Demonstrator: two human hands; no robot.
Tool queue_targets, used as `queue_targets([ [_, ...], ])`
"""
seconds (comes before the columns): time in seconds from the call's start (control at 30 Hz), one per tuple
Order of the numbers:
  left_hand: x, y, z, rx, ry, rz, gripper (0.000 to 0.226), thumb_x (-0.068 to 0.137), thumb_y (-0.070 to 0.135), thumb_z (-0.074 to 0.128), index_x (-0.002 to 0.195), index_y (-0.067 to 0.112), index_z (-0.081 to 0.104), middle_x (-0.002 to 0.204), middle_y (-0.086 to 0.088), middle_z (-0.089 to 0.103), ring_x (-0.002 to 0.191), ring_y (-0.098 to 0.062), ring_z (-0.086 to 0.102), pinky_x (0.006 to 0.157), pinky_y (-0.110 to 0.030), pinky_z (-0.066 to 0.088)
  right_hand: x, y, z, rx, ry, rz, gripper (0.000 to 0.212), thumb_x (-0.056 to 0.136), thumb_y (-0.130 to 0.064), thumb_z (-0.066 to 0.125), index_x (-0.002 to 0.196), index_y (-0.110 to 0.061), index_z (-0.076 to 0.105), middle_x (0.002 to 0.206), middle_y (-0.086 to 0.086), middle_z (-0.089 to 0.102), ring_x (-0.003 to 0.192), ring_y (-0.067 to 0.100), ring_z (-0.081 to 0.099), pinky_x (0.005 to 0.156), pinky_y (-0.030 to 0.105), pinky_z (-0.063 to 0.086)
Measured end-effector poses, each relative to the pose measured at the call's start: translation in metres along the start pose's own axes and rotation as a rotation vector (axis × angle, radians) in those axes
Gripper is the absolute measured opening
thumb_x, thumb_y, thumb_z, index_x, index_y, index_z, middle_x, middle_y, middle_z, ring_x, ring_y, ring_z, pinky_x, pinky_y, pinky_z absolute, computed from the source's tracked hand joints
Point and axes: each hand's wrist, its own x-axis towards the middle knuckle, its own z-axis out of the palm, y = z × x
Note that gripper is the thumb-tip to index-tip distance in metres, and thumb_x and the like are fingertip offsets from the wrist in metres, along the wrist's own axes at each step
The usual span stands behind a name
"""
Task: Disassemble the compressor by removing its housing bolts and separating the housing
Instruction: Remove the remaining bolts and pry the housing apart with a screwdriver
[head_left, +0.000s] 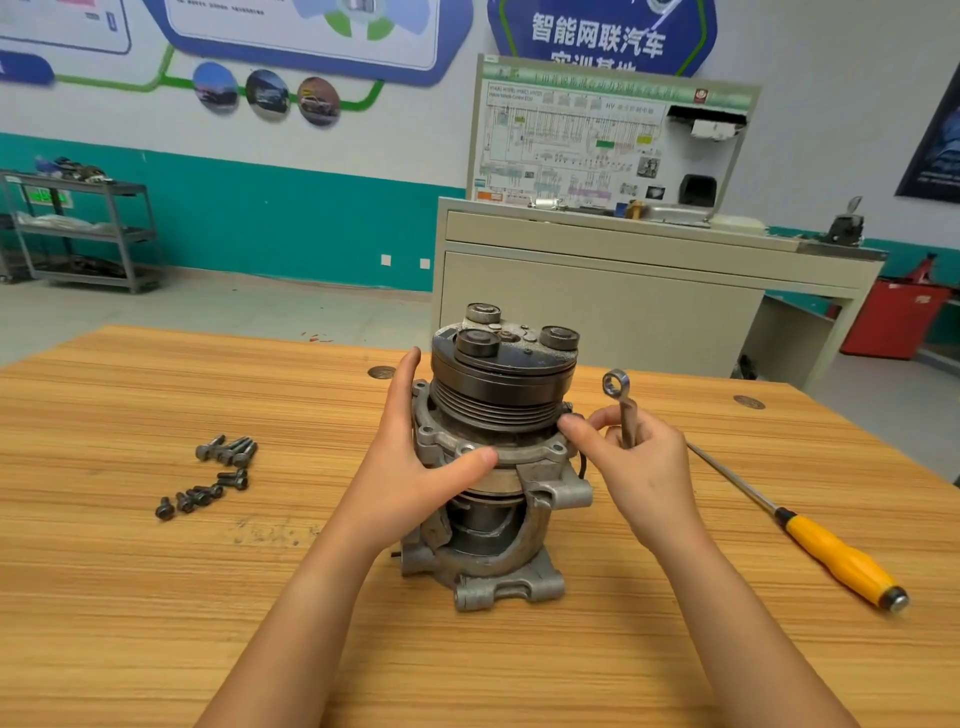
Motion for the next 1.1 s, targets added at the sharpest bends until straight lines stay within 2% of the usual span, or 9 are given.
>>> queue_targets([
  [0.1, 0.0, 0.0, 0.0, -0.007, 0.009, -0.016, 0.097, 0.048, 0.062, 0.069, 0.12, 0.072, 0.005, 0.114, 0.05, 0.019, 0.096, 0.039, 0.025, 0.081, -0.001, 0.028, -0.004, 0.003, 0.005, 0.061, 0.034, -0.013, 0.017, 0.075, -0.02, 0.073, 0.067, -0.016, 0.059, 0.04, -0.014, 0.034, 0.041, 0.0, 0.031, 0.043, 0.011, 0.03],
  [0.2, 0.0, -0.001, -0.002, -0.021, 0.005, -0.011, 0.093, 0.052, 0.057, 0.073, 0.12, 0.068, 0.011, 0.098, 0.061, 0.024, 0.091, 0.04, 0.032, 0.069, 0.008, 0.033, -0.002, 0.0, 0.002, 0.044, -0.007, -0.039, 0.011, 0.079, -0.017, 0.07, 0.071, -0.016, 0.063, 0.044, -0.012, 0.038, 0.044, 0.002, 0.034, 0.048, 0.013, 0.034],
  [0.33, 0.001, -0.004, -0.003, -0.009, -0.017, 0.0, 0.08, 0.066, 0.038, 0.078, 0.112, 0.067, 0.02, 0.09, 0.065, 0.033, 0.091, 0.038, 0.036, 0.066, 0.009, 0.033, -0.003, -0.006, 0.0, -0.034, -0.134, -0.113, 0.01, 0.086, -0.014, 0.06, 0.091, -0.009, 0.068, 0.071, 0.02, 0.062, 0.062, 0.028, 0.051, 0.059, 0.03, 0.045],
  [0.47, 0.002, -0.007, -0.002, -0.009, -0.012, 0.004, 0.074, 0.069, 0.034, 0.078, 0.109, 0.066, 0.024, 0.093, 0.063, 0.036, 0.094, 0.034, 0.039, 0.067, 0.007, 0.035, -0.006, -0.002, 0.002, -0.009, -0.043, -0.081, 0.015, 0.075, -0.03, 0.07, 0.075, -0.02, 0.06, 0.044, -0.012, 0.038, 0.044, 0.001, 0.033, 0.044, 0.014, 0.029],
  [0.67, 0.001, -0.007, -0.004, -0.015, 0.003, -0.011, 0.068, 0.066, 0.04, 0.079, 0.108, 0.061, 0.03, 0.093, 0.06, 0.038, 0.091, 0.034, 0.04, 0.065, 0.001, 0.04, -0.006, -0.002, 0.001, -0.058, 0.026, -0.097, 0.018, 0.078, -0.023, 0.07, 0.065, -0.02, 0.058, 0.041, -0.013, 0.033, 0.043, 0.002, 0.032, 0.044, 0.012, 0.028],
  [0.83, 0.0, -0.007, -0.003, -0.036, 0.017, -0.017, 0.07, 0.059, 0.046, 0.077, 0.109, 0.06, 0.031, 0.093, 0.059, 0.04, 0.091, 0.033, 0.042, 0.075, -0.01, 0.037, -0.011, -0.004, 0.007, -0.082, 0.087, -0.15, 0.009, 0.08, -0.023, 0.069, 0.075, -0.023, 0.061, 0.041, -0.012, 0.036, 0.044, 0.002, 0.034, 0.045, 0.013, 0.028],
  [0.9, 0.0, -0.007, -0.003, -0.037, 0.015, -0.017, 0.069, 0.059, 0.045, 0.077, 0.109, 0.06, 0.031, 0.094, 0.058, 0.041, 0.092, 0.033, 0.042, 0.075, -0.009, 0.036, -0.012, -0.004, 0.009, -0.081, 0.08, -0.142, 0.012, 0.082, -0.018, 0.067, 0.072, -0.012, 0.062, 0.042, -0.01, 0.036, 0.045, 0.004, 0.033, 0.047, 0.015, 0.03],
  [0.97, 0.001, -0.007, -0.003, -0.038, 0.012, -0.013, 0.069, 0.062, 0.043, 0.079, 0.109, 0.059, 0.032, 0.094, 0.058, 0.041, 0.093, 0.032, 0.042, 0.076, -0.009, 0.036, -0.009, -0.008, 0.006, -0.111, 0.033, -0.119, 0.019, 0.085, -0.014, 0.063, 0.075, 0.001, 0.064, 0.046, -0.01, 0.04, 0.047, 0.004, 0.035, 0.048, 0.017, 0.031],
  [1.1, 0.0, -0.008, -0.003, -0.047, 0.009, -0.013, 0.067, 0.062, 0.042, 0.078, 0.109, 0.058, 0.032, 0.093, 0.058, 0.041, 0.092, 0.032, 0.042, 0.076, -0.01, 0.037, 0.001, -0.016, -0.01, -0.033, -0.178, -0.027, 0.012, 0.088, -0.014, 0.059, 0.092, -0.018, 0.068, 0.043, -0.015, 0.047, 0.041, -0.004, 0.042, 0.044, 0.006, 0.031],
])
